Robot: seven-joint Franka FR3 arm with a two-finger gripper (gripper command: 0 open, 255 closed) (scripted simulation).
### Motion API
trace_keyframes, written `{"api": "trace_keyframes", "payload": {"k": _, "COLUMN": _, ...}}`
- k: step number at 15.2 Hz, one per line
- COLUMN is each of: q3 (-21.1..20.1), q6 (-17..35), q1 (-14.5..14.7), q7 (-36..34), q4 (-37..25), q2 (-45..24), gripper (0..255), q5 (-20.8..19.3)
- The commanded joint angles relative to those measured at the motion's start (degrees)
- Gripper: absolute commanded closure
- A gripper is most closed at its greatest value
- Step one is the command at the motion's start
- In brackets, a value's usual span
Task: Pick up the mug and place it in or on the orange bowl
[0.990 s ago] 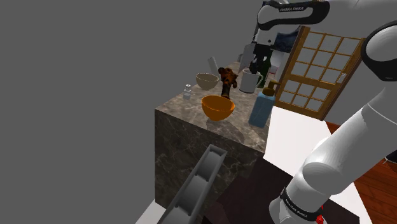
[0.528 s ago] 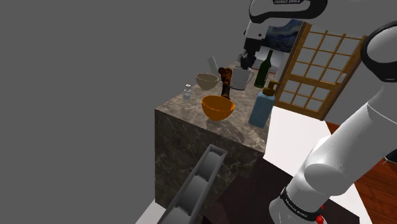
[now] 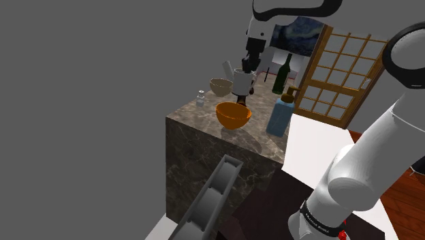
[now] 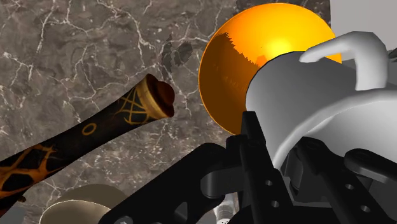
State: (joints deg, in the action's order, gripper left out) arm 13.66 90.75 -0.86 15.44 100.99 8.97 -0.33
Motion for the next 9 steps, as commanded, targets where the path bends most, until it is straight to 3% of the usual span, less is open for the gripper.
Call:
{"api": "trace_keyframes", "payload": {"k": 1, "q3": 0.0, "q6": 1.4, "q1": 0.0, "q7": -0.1, "q4": 1.5, "q2": 0.2, "gripper": 255, "q5": 0.0}}
{"api": "trace_keyframes", "payload": {"k": 9, "q3": 0.0, "q6": 7.6, "q1": -0.1, "q7": -0.1, "q4": 8.5, "q2": 0.9, "gripper": 255, "q5": -0.2}}
